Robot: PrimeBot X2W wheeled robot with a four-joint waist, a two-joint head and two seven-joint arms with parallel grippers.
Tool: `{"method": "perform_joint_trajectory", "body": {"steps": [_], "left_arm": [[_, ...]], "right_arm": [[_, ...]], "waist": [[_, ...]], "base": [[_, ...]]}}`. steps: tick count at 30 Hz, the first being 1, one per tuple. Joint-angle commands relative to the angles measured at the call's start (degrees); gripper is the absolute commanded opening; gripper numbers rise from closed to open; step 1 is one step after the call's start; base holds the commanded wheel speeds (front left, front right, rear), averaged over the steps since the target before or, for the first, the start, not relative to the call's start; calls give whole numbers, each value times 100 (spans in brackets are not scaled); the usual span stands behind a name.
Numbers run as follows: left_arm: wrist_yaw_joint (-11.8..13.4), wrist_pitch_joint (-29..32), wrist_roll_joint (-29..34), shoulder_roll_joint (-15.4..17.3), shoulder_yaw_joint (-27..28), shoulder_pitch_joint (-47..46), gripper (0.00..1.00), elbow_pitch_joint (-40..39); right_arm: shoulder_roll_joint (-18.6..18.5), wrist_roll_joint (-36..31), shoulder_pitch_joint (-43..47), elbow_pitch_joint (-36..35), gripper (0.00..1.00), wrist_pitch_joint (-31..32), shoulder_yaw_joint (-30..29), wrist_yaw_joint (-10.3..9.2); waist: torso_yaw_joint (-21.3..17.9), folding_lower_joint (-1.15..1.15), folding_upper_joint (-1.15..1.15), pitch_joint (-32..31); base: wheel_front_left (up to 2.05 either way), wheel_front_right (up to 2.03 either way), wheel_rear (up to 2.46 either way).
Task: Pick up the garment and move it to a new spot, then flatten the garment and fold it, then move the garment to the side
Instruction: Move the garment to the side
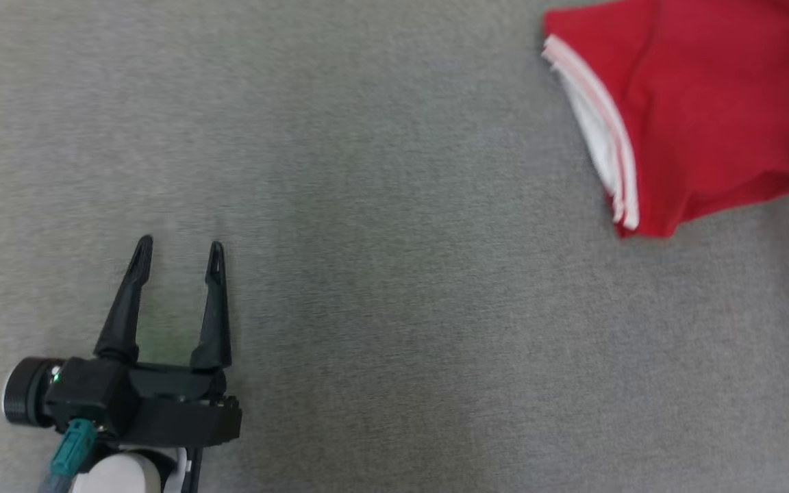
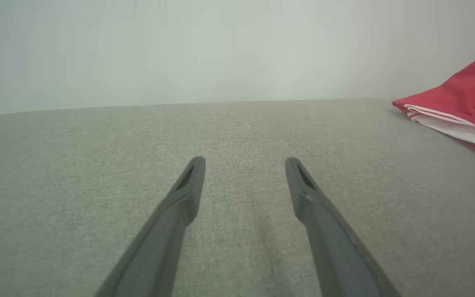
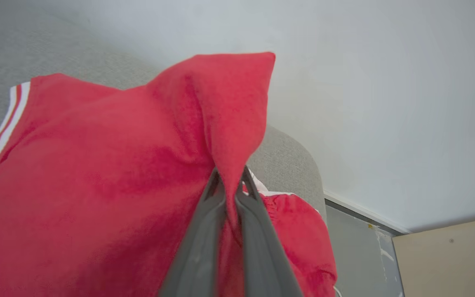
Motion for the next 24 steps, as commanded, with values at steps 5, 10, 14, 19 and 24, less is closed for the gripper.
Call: {"method": "perform_joint_trajectory", "body": {"steps": [5, 10, 14, 19, 24], "left_arm": [[-58, 1, 96, 83, -36, -205, 100, -211], [-65, 1, 151, 181, -12, -197, 100, -460], [-70, 1, 197, 243, -8, -153, 100, -611], [-59, 2, 228, 302, -31, -209, 100, -724], [-74, 4, 229, 302, -101, -283, 100, -686]], "right_arm": [[-481, 135, -271, -82, 0, 136, -91, -19], [-1029, 180, -455, -67, 0, 191, -111, -19], [-1362, 325, -542, 87, 0, 276, -97, -19], [-1615, 573, -739, 461, 0, 270, 57, -19], [-1474, 491, -970, 1005, 45, 99, 211, -19]], "waist": [[-493, 0, -1, 620], [-567, 0, -1, 774], [-602, 0, -1, 846], [-636, 0, -1, 978], [-607, 0, -1, 1061]], "base": [[0, 0, 0], [0, 0, 0], [0, 0, 0], [0, 0, 0], [0, 0, 0]]}}
